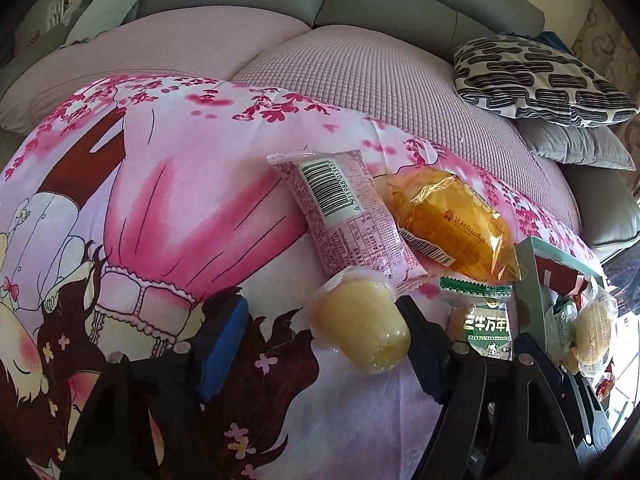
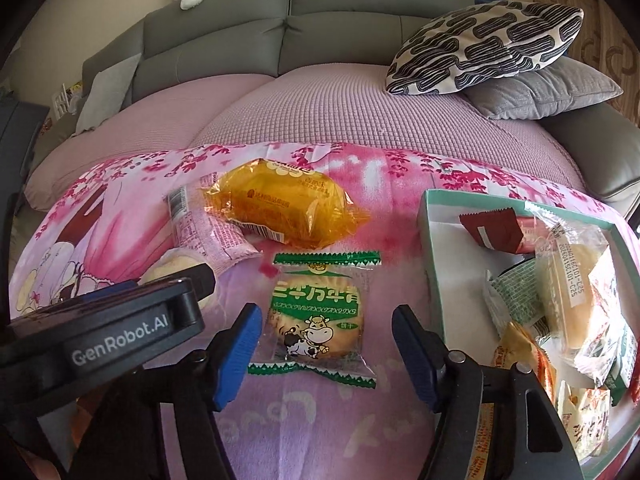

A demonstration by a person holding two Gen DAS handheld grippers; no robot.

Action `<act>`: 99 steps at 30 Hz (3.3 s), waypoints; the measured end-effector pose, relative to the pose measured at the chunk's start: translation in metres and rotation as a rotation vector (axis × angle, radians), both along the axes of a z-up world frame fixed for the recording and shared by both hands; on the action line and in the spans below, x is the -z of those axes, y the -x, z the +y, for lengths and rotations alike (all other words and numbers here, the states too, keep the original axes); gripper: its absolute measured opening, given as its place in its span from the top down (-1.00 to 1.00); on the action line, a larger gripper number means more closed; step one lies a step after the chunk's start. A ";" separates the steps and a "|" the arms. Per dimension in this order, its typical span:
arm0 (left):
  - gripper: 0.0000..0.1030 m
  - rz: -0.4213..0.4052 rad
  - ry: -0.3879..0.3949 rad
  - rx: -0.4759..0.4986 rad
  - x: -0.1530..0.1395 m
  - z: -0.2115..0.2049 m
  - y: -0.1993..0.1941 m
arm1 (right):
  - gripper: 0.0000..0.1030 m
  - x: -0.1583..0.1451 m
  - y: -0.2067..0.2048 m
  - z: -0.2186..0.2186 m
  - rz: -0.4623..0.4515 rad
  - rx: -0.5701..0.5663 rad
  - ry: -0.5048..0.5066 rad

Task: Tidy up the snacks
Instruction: 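Grasp the cow-print cookie packet with right gripper while left gripper grasps cream bun, then carry the cookie packet and cream bun over the tray with both grippers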

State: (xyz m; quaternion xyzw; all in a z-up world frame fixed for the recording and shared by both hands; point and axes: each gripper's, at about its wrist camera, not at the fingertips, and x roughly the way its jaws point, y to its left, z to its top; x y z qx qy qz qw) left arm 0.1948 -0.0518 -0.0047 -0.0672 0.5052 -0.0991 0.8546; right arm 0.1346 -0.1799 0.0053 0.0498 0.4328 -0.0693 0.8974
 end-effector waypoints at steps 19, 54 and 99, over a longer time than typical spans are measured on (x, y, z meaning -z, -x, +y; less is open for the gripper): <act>0.15 -0.047 0.005 0.013 -0.029 0.007 0.023 | -0.01 -0.024 0.022 -0.003 -0.030 -0.014 -0.057; 0.15 -0.177 0.015 0.199 -0.090 -0.083 0.059 | 0.00 -0.086 0.095 -0.090 -0.186 0.172 -0.093; -0.17 -0.127 -0.046 0.397 -0.048 -0.204 0.015 | -0.12 -0.033 0.053 -0.250 -0.037 0.444 -0.006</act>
